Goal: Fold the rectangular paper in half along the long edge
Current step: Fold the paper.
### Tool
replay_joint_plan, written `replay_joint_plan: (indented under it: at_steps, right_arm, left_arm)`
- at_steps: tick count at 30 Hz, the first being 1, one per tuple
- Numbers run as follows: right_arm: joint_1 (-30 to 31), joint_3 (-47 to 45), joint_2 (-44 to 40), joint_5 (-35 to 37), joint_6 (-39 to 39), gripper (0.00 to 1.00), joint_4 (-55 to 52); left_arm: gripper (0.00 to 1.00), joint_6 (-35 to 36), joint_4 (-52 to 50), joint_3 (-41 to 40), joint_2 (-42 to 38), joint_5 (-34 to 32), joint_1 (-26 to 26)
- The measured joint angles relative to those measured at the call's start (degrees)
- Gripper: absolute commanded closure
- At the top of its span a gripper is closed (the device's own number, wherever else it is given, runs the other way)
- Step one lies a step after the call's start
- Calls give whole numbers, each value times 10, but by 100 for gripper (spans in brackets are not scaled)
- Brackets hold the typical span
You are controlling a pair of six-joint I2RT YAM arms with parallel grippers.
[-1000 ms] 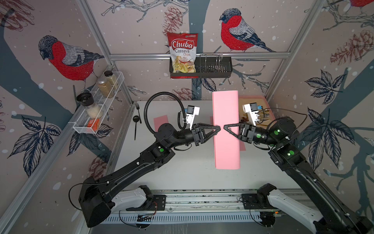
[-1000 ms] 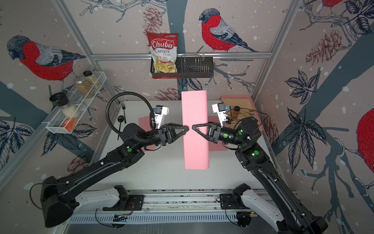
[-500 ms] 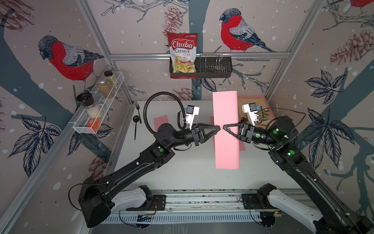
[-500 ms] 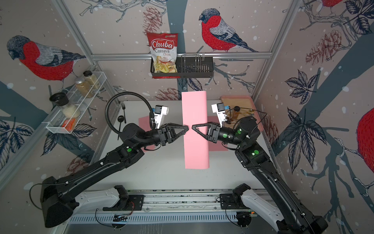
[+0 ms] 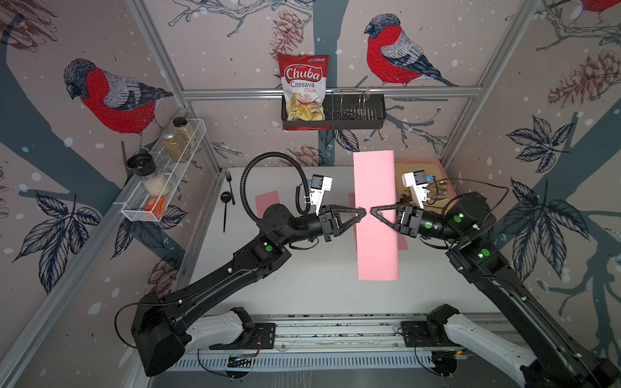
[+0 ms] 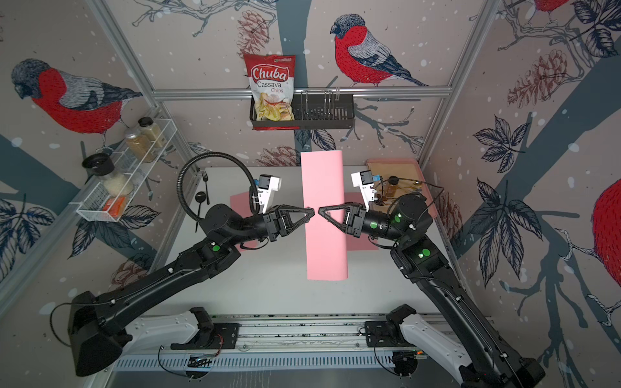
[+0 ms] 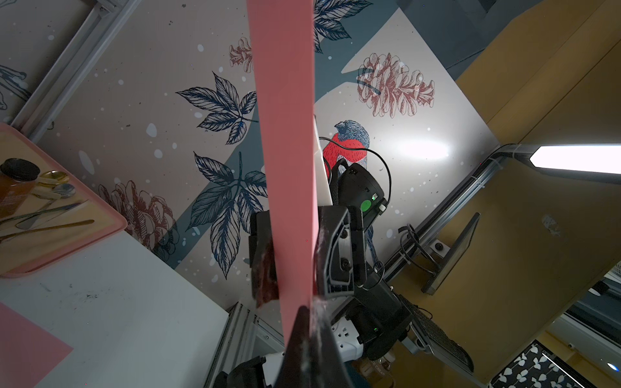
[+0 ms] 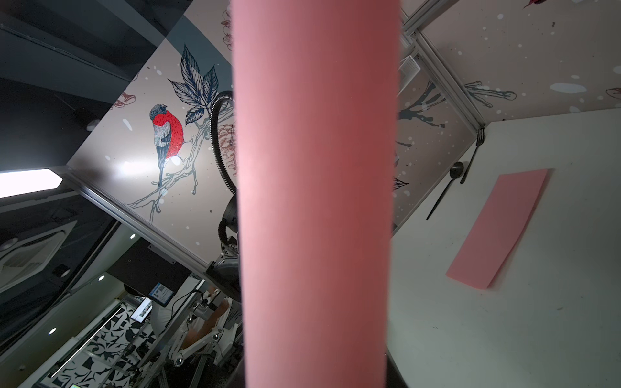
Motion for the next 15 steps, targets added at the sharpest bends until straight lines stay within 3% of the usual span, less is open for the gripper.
replay_joint_plan:
  at_steps: [3,9,15]
  right_arm:
    - [0,0,0,0,0,62,0]
    - [0,0,0,0,-1,44,-1]
    - [0,9,0,0,-16,43,-18]
  left_arm:
    - [100,0,0,0,0,0,0]
    - [100,0,0,0,-4,0,0]
    - [100,2,0,0,-7,0,0]
